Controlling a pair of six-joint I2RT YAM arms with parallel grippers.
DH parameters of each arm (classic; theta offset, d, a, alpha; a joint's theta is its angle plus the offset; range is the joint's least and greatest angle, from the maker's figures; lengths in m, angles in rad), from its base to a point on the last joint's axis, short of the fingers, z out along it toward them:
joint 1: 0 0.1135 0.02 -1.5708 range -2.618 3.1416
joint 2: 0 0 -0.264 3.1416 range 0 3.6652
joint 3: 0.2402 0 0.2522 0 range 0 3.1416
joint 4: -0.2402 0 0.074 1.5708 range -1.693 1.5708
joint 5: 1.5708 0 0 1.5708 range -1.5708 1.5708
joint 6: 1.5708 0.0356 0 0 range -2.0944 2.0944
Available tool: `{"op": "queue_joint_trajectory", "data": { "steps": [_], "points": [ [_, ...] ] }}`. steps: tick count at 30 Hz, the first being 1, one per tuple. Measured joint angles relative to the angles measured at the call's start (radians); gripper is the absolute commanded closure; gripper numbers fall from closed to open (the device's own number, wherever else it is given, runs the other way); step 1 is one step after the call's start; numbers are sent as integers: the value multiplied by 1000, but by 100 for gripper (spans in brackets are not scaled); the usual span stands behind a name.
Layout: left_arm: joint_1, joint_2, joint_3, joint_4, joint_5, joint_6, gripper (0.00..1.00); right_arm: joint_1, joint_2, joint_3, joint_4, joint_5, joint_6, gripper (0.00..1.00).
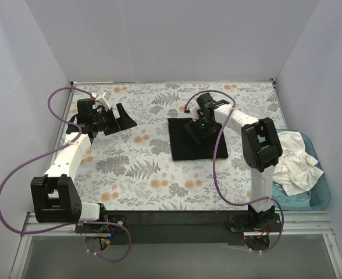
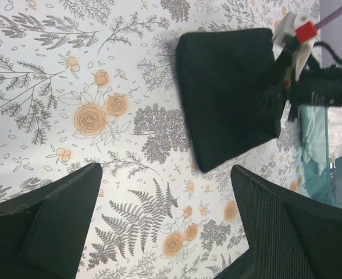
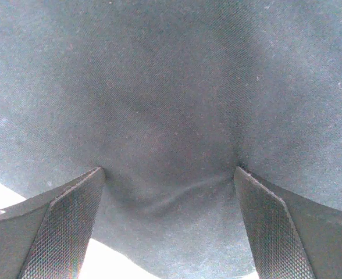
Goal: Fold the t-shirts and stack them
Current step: Neatly place the folded tshirt to the corner
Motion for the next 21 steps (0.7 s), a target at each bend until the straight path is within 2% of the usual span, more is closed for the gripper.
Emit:
{"op": "queue_joint_trajectory", "data": {
  "steps": [4, 11, 21],
  "points": [
    [0, 4, 0, -3, 16, -2, 7, -148, 33, 46, -31, 23, -82, 2],
    [0, 34, 0, 4, 47, -11, 7, -343, 175, 263, -76, 45, -222, 2],
    [0, 35, 0, -6, 55, -6, 7, -504, 323, 510, -128, 35, -393, 2]
  ]
}}
